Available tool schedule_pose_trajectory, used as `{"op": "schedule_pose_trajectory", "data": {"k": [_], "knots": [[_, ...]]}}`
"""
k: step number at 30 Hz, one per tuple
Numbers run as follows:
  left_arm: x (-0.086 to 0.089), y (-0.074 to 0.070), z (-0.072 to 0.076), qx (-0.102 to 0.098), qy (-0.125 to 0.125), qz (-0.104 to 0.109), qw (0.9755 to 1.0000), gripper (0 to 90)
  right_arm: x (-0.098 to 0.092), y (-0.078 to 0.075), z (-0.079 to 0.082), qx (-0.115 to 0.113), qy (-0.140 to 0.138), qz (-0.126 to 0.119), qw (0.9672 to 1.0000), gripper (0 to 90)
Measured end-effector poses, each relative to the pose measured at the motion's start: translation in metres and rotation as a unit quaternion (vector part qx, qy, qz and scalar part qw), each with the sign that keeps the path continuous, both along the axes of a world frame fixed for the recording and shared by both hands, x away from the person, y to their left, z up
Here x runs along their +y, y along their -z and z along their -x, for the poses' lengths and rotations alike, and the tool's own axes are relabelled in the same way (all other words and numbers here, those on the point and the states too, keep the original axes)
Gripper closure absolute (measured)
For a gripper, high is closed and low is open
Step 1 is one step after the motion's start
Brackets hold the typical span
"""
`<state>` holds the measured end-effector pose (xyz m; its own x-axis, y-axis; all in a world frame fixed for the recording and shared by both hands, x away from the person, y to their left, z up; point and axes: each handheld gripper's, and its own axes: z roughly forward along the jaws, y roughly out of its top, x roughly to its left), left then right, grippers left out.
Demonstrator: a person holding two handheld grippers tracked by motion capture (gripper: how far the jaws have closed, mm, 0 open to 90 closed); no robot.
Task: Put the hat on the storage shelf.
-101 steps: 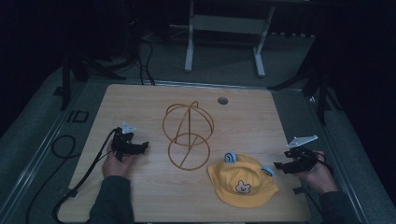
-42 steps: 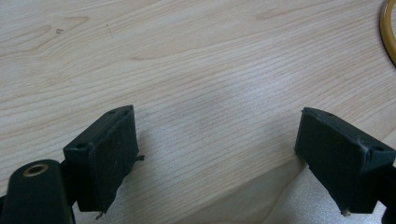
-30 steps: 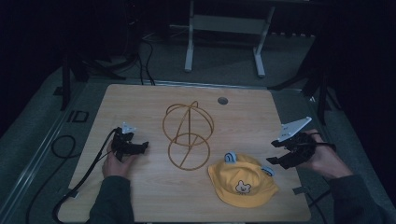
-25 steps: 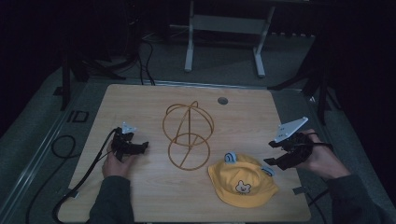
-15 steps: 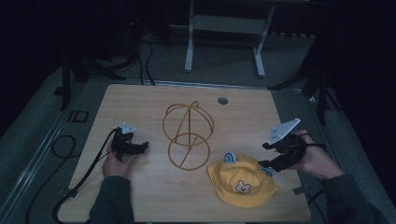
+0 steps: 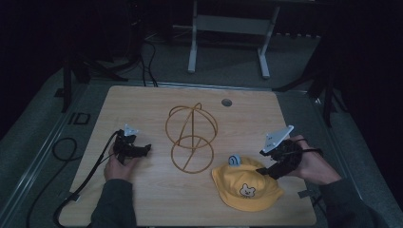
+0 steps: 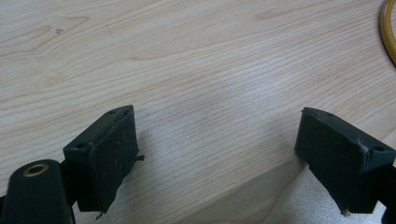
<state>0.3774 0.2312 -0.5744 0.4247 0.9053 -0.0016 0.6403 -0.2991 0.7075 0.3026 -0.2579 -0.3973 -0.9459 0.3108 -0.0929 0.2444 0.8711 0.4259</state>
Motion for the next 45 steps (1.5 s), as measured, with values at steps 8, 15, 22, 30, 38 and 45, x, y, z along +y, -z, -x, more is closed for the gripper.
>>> {"op": "schedule_pose_trajectory", "data": {"k": [8, 15, 22, 30, 38, 45], "knots": [[0.0, 0.0, 0.0, 0.0, 0.0, 0.0, 1.0, 12.9, 0.013, 0.008, 0.0, 0.01, -0.011, 0.023, 0.9996, 38.9], [0.0, 0.0, 0.0, 0.0, 0.0, -0.001, 1.0, 12.9, 0.019, 0.013, -0.003, 0.02, -0.015, 0.032, 0.9992, 40.4], [0.0, 0.0, 0.0, 0.0, 0.0, 0.0, 1.0, 12.9, 0.026, 0.018, -0.006, 0.033, -0.018, 0.047, 0.9982, 43.4], [0.0, 0.0, 0.0, 0.0, 0.0, 0.0, 1.0, 13.0, 0.03, 0.026, -0.01, 0.049, -0.021, 0.062, 0.9967, 47.2], [0.0, 0.0, 0.0, 0.0, 0.0, -0.001, 1.0, 12.9, 0.032, 0.032, -0.012, 0.063, -0.015, 0.08, 0.9947, 53.0], [0.0, 0.0, 0.0, 0.0, 0.0, 0.0, 1.0, 12.9, 0.032, 0.038, -0.014, 0.071, -0.015, 0.094, 0.9929, 58.4]]}}
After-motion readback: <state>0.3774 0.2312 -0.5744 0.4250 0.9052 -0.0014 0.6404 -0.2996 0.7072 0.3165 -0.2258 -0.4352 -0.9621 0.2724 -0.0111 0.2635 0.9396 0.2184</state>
